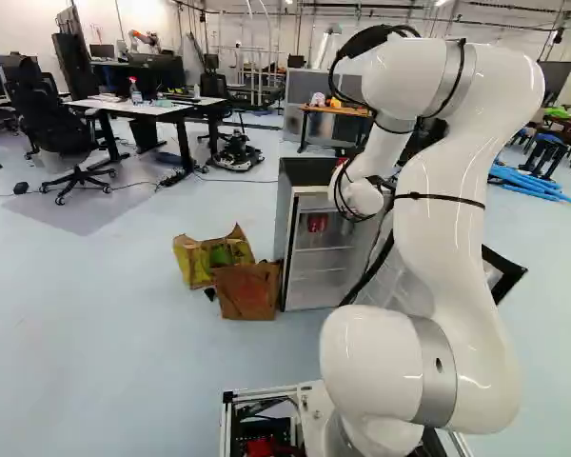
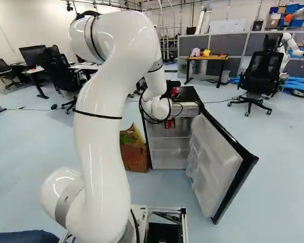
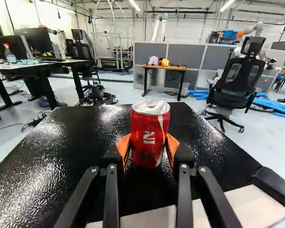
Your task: Grab a drink from the fridge
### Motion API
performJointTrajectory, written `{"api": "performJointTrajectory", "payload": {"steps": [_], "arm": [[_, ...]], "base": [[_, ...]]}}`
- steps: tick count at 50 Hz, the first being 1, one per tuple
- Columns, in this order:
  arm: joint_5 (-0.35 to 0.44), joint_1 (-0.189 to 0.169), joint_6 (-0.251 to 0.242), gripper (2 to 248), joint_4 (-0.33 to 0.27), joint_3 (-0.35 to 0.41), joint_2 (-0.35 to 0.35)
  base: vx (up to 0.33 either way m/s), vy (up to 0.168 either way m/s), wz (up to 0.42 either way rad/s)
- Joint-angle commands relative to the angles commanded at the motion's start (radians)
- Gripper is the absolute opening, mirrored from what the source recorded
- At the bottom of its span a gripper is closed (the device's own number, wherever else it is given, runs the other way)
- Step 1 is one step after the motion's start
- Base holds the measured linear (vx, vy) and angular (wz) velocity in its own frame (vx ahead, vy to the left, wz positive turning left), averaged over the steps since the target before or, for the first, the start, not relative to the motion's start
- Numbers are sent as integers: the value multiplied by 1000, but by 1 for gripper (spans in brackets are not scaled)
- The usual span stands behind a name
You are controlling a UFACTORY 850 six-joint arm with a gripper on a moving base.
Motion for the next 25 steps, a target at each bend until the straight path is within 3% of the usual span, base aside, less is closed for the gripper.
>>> {"api": "performJointTrajectory", "payload": {"steps": [2, 3, 8, 9, 13, 14, 18, 19, 25], "arm": [[0, 0, 0, 115, 0, 0, 0], [0, 0, 0, 149, 0, 0, 0], [0, 0, 0, 149, 0, 0, 0], [0, 0, 0, 185, 0, 0, 0], [0, 0, 0, 185, 0, 2, 2], [0, -1, 0, 221, 0, 4, 3], [0, -2, 0, 221, 0, 14, 10], [0, -2, 0, 247, 0, 18, 13], [0, -7, 0, 247, 0, 47, 34]], "base": [[0, 0, 0], [0, 0, 0], [0, 0, 0], [0, 0, 0], [0, 0, 0], [0, 0, 0], [0, 0, 0], [0, 0, 0], [0, 0, 0]]}}
